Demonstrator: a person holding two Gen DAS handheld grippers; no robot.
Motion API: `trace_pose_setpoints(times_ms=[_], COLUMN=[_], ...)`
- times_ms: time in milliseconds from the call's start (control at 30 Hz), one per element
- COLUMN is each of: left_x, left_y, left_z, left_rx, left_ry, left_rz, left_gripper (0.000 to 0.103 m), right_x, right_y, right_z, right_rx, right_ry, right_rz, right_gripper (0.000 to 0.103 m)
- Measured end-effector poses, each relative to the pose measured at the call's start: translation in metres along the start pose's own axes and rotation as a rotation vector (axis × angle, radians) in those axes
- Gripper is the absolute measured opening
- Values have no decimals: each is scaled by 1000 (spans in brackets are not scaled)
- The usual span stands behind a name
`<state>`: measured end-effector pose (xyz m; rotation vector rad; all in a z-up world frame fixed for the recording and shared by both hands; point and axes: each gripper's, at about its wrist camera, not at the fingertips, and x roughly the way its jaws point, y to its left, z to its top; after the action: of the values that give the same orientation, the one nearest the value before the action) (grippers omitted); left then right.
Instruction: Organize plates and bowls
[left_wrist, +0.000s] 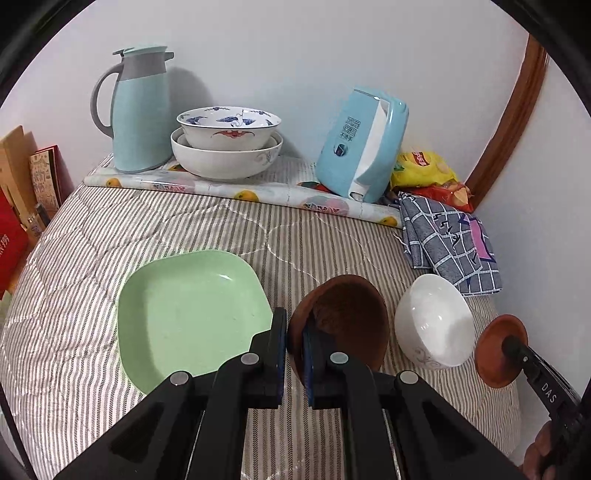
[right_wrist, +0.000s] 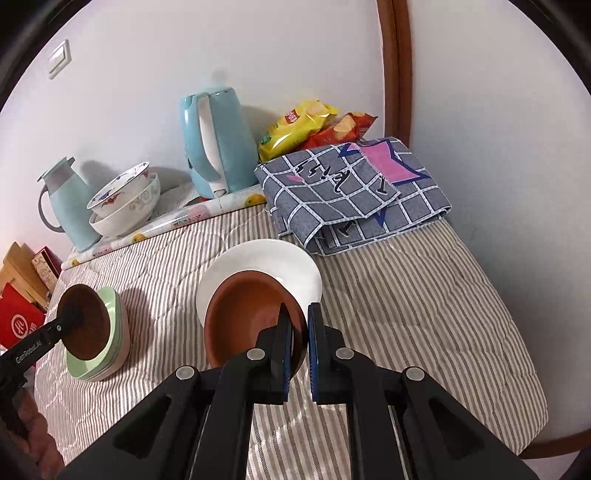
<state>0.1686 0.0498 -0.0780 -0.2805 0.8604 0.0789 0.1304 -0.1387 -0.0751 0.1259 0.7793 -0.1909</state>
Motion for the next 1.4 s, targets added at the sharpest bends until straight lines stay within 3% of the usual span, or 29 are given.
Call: trace_pose_setpoints(times_ms=[1100,1400], left_x=[32,48], left_y=[3,4], left_z=[18,20], left_rx=[0,7], left_ry=[31,56], left_rz=[18,25], left_gripper=[8,8], right_x=[64,92], right_y=[28,34], right_z=[15,18], right_rx=[-51,-93], right_ry=[75,130], right_rz=[23,2], right_gripper=[8,8])
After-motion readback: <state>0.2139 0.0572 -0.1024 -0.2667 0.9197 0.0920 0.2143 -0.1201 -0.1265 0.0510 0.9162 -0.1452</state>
